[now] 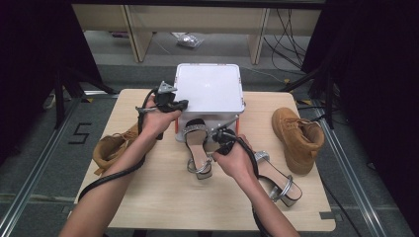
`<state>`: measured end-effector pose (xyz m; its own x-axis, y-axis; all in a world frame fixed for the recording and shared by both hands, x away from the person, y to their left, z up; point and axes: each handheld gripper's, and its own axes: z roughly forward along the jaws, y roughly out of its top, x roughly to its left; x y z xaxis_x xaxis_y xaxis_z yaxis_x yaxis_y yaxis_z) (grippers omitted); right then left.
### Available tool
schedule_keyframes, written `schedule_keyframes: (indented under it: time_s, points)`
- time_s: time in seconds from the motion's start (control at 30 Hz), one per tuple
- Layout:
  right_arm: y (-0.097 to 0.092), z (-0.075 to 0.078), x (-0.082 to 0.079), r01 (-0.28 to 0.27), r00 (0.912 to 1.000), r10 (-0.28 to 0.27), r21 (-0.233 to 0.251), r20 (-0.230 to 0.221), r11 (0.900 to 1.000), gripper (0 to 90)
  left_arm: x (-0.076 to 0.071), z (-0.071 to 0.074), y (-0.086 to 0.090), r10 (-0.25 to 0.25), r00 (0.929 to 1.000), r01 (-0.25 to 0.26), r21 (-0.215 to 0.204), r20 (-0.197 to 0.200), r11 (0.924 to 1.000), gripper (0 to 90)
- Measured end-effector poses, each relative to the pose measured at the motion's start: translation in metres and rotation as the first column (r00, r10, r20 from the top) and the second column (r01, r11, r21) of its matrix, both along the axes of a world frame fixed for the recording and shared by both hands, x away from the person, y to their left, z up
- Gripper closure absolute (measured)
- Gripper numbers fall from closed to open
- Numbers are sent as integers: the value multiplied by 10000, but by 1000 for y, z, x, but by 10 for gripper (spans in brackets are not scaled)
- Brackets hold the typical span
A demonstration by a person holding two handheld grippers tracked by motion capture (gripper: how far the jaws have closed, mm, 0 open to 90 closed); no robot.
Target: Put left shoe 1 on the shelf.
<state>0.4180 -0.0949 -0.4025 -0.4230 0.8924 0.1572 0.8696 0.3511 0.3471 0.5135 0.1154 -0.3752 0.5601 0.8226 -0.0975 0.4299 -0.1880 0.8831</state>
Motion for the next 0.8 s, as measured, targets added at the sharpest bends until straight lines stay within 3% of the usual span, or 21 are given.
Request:
schedule_keyframes:
  time_s: [0.1, 0.17, 0.23, 0.27, 0.43, 0.47, 0.63, 0.8]
  points:
    - [-8, -10, -10, -376, 9992, 370, -419, -151, 9984, 900, 0, 0, 0, -11, 10000, 11, 29, 0, 10000, 896]
    - [-11, -18, -18, -596, 9982, 591, -426, -135, 9973, 900, 0, 0, 0, -16, 10000, 15, 59, 14, 10000, 896]
    - [-11, -21, -22, -715, 9971, 706, -295, -300, 9970, 900, 0, 0, -1, -22, 10000, 22, 74, 18, 10000, 896]
    - [-10, -29, -28, -880, 9947, 867, -205, -558, 9959, 900, 0, 0, -1, -13, 10000, 13, 77, 33, 10000, 896]
    - [0, -52, -36, -1653, 9841, 1658, 124, -631, 9862, 889, -1, -1, 1, -51, 10000, 50, 127, 71, 9999, 896]
    - [3, -56, -37, -1769, 9830, 1779, 267, -443, 9839, 889, -1, -1, 0, -7, 10000, 6, 32, 96, 10000, 896]
    - [11, -59, -37, -1826, 9821, 1847, 525, -369, 9818, 889, -1, 0, 1, -23, 10000, 23, 186, 9, 9998, 897]
    - [14, -67, -31, -1455, 9891, 1469, 962, -78, 9847, 892, -2, -2, 1, 97, 9999, -97, -91, 53, 9999, 896]
